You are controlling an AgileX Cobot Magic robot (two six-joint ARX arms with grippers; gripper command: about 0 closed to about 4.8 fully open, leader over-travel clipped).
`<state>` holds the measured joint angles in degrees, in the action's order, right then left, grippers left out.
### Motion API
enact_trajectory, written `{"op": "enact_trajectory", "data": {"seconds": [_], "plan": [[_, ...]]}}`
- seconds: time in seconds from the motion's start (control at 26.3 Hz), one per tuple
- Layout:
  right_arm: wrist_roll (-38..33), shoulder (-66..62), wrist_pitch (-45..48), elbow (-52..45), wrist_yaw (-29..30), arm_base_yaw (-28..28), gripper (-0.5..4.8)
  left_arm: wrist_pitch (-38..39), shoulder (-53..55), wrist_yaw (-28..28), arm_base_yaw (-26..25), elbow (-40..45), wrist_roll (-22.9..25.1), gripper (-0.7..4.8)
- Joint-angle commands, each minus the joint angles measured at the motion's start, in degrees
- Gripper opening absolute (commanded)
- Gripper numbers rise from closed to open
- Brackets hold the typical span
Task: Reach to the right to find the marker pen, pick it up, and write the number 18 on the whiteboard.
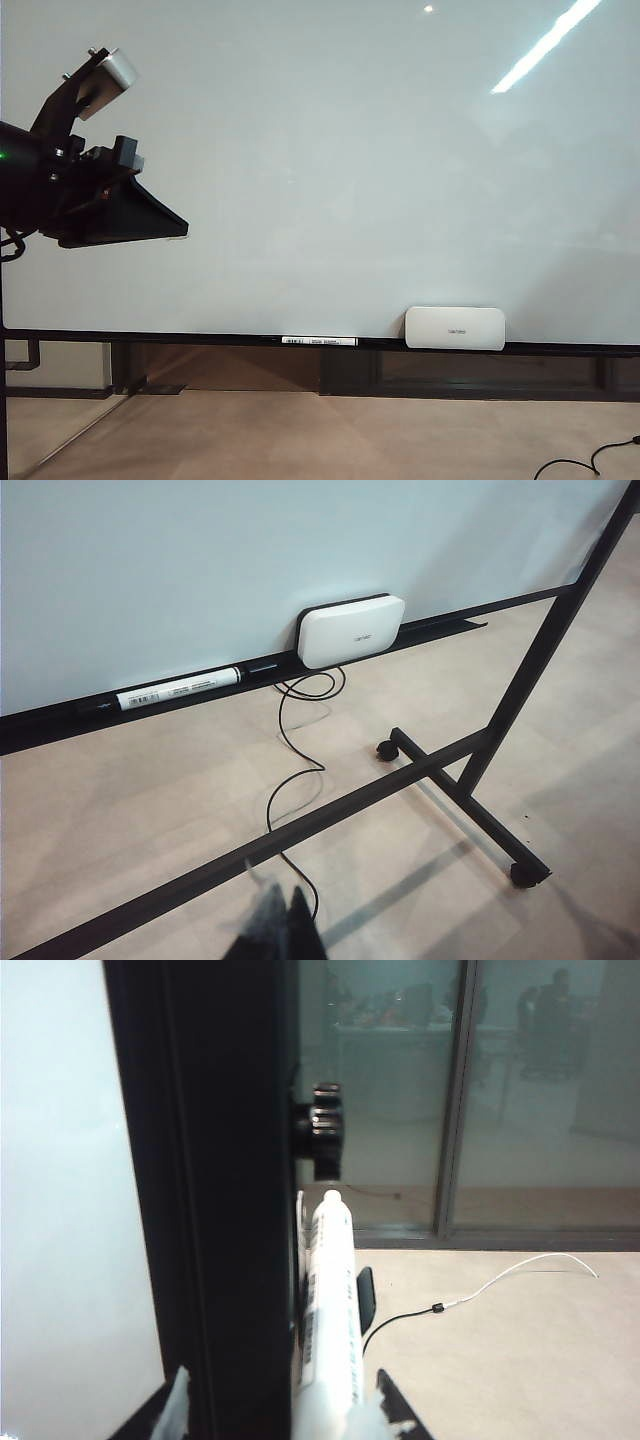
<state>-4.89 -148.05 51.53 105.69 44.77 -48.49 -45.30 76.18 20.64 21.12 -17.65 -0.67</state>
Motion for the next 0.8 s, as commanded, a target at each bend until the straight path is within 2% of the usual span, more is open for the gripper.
{"op": "enact_trajectory", "data": {"seconds": [0.04,0.46,0.57,0.8], "plan": [[0.5,0.3,0.5,0.4,-1.4,-0.2,2.3,-0.3,-0.2,-0.1,0.0,-0.2,0.5,-0.05],[0.6,0.3,0.5,0.5,-1.4,-0.2,2.29,-0.2,-0.2,-0.1,0.0,-0.2,0.5,-0.05],[0.6,0.3,0.5,0.5,-1.5,-0.2,2.04,-0.2,-0.2,-0.1,0.0,-0.2,0.4,-0.05],[0.6,0.3,0.5,0.5,-1.6,-0.2,2.02,-0.2,-0.2,-0.1,0.0,-0.2,0.2,-0.05]]}}
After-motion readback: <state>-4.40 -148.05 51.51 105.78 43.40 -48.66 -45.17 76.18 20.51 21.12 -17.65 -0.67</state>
